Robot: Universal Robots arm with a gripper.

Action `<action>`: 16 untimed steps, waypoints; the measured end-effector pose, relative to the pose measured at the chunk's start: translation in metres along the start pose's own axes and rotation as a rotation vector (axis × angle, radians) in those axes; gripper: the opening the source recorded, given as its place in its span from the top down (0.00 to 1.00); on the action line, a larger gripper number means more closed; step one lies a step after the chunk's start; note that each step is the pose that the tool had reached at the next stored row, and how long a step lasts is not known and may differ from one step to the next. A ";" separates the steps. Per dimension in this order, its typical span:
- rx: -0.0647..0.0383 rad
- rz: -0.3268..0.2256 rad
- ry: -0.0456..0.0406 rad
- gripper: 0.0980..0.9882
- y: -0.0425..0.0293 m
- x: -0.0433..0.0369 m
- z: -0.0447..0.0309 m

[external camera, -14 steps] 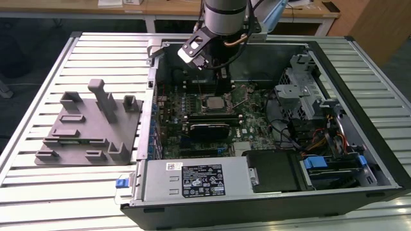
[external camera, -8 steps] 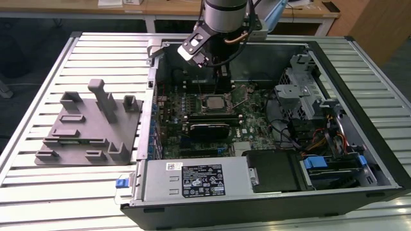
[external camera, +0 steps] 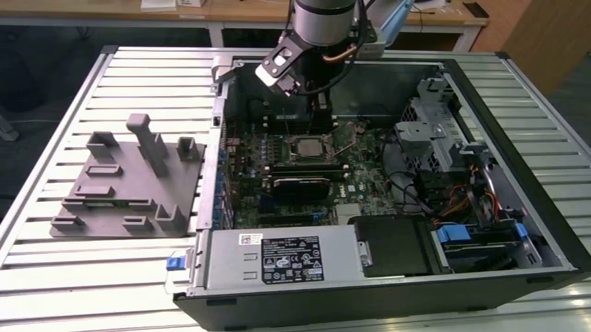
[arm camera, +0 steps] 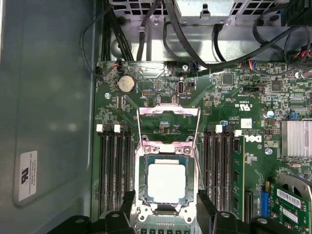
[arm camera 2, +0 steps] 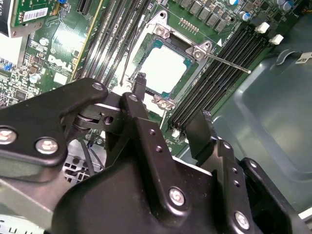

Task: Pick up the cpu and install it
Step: 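Place the cpu into insertion slot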

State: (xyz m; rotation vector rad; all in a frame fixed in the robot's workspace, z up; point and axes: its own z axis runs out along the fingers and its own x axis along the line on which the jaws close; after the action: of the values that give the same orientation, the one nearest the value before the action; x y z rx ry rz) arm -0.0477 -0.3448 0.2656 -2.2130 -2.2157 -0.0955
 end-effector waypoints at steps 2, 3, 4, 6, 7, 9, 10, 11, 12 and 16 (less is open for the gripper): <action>0.000 0.000 0.0000 0.52 0.0000 0.0000 -0.0003; 0.000 0.000 0.0000 0.52 0.0000 0.0000 -0.0004; 0.000 0.000 0.0000 0.59 0.0000 0.0000 -0.0006; 0.000 0.000 0.0000 0.65 0.0001 0.0001 -0.0010; 0.000 0.000 0.0000 0.71 0.0000 0.0001 -0.0011; 0.000 0.000 0.0000 0.78 0.0001 0.0001 -0.0014; 0.000 0.000 0.0000 0.85 0.0001 0.0001 -0.0016; 0.000 0.000 0.0000 0.91 0.0001 0.0001 -0.0017; 0.000 0.000 0.0000 0.98 0.0001 0.0001 -0.0019; 0.000 0.000 0.0001 0.99 0.0001 0.0001 -0.0025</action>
State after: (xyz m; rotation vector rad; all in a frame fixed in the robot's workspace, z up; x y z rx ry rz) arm -0.0476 -0.3448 0.2681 -2.2130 -2.2157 -0.0956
